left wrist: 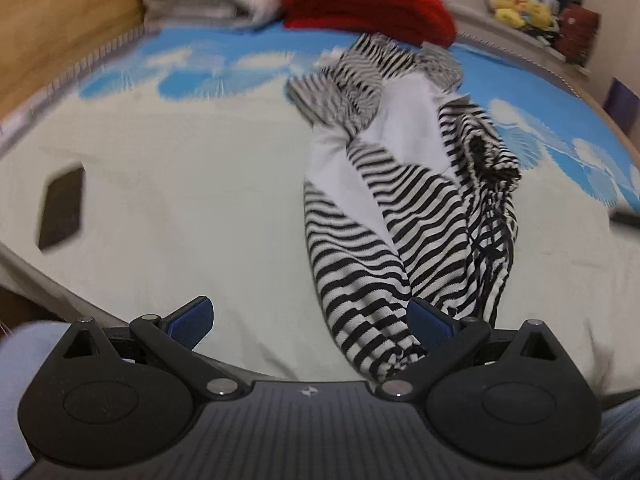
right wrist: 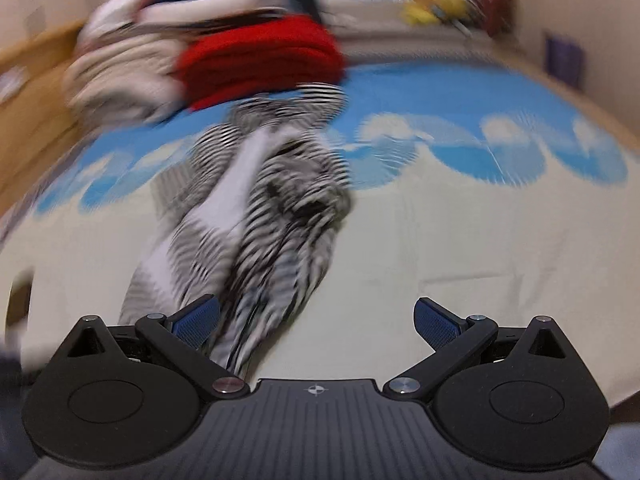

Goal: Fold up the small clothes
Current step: 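Reach the right gripper to the hoodie's drawstring end and close on it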

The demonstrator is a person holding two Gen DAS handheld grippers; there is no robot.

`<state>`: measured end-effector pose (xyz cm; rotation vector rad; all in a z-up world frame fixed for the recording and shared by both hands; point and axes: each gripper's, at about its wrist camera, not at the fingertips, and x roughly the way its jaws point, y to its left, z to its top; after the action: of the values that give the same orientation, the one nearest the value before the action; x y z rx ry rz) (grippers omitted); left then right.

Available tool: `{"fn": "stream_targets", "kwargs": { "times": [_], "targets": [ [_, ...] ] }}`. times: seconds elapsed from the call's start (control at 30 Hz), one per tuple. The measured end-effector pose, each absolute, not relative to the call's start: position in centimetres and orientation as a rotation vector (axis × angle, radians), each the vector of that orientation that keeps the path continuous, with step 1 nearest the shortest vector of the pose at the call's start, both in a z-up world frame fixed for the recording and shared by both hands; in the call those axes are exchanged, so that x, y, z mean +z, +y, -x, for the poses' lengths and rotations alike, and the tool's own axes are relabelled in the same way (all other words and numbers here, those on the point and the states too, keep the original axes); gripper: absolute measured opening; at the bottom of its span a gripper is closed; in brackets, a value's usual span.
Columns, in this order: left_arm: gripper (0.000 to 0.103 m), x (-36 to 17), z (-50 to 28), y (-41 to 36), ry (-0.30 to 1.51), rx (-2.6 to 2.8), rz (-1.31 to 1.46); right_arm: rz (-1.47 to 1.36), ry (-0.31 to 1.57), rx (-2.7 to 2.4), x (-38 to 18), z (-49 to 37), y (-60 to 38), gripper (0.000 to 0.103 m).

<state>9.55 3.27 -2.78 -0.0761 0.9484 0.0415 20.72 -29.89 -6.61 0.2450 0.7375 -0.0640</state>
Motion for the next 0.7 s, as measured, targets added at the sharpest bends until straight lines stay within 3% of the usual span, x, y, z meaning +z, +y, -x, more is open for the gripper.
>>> {"fn": "stream_targets", "kwargs": {
  "times": [0.17,0.23,0.33,0.37,0.4,0.5,0.63,0.67,0.7],
  "targets": [
    [0.103,-6.5,-11.6,1.6,1.065,-0.051,0.104,-0.382,0.794,-0.033,-8.7,-33.6,-33.0,0.100],
    [0.103,-7.7,-12.1,0.6,1.083,-0.071,0.075,-0.264,0.786,0.028,-9.5,-37.9,-31.1,0.100],
    [0.103,-9.2,-13.0,-0.1,1.113,-0.091,0.090,-0.081,0.832,0.126,-12.0,-43.1,-27.7,0.088],
    [0.103,-9.6,-13.3,-0.2,1.129,-0.097,0.099,-0.043,0.849,0.141,-13.0,-44.3,-26.9,0.065],
    [0.103,-10.1,-13.6,-0.2,1.139,-0.106,0.107,0.022,0.866,0.143,-14.2,-45.4,-26.2,0.010],
    [0.103,-10.9,-14.2,0.3,1.155,-0.106,0.136,0.235,0.921,0.010,-16.1,-46.2,-26.4,0.010],
    [0.103,-11.2,-14.3,0.8,1.133,-0.119,0.155,0.084,0.874,-0.147,-13.2,-41.1,-35.5,0.007],
    [0.103,-11.3,-14.4,0.8,1.132,-0.108,0.139,0.067,0.870,-0.167,-12.8,-39.3,-37.3,0.000],
    [0.103,-11.4,-14.4,0.9,1.130,-0.097,0.123,0.097,0.882,-0.237,-12.9,-37.2,-38.8,0.000]
  ]
}}
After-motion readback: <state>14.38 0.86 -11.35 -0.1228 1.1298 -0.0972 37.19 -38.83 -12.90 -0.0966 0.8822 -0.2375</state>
